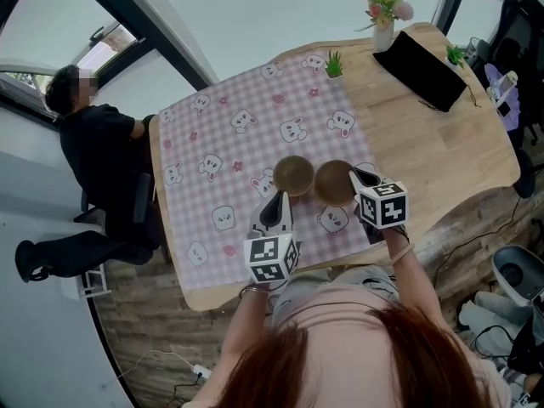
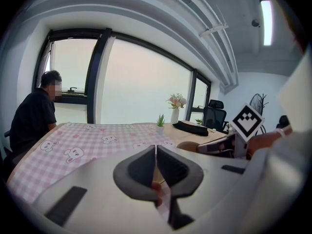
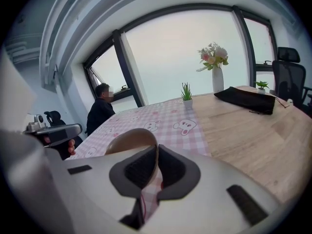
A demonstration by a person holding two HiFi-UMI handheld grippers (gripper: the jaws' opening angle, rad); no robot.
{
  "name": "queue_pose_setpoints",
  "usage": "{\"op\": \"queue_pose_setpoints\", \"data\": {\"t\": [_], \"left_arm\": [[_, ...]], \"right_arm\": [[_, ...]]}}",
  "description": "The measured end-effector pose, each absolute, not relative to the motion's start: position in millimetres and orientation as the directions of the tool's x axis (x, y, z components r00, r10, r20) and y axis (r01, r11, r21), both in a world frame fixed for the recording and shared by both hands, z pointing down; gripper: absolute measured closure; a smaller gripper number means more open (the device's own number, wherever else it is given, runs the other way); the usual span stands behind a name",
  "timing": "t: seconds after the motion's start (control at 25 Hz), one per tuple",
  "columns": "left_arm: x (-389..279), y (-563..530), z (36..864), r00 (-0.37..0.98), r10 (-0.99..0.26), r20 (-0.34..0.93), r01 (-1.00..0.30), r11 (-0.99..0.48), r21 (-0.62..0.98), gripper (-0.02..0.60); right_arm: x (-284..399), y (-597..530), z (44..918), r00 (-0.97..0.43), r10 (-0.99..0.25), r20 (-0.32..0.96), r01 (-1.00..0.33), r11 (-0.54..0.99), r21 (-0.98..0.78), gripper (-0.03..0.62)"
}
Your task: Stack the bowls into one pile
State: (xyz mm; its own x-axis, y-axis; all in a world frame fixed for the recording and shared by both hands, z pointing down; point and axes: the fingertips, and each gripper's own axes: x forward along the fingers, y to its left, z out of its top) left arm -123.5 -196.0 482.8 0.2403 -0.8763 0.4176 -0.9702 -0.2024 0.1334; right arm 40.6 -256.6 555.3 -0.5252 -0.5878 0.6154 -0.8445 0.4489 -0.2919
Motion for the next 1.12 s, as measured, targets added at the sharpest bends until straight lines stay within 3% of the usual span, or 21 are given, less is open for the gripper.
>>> {"op": "queue_pose_setpoints", "data": {"t": [1.12], "left_arm": [[-174.3, -187.3, 494.4, 0.301, -0.861, 0.41, -0.954, -0.27, 0.134, 0.566]], "right_arm": [[-20.8, -256.7, 536.9, -0.552, -0.637, 0.539, -0.834, 0.428, -0.349, 0.58]]}}
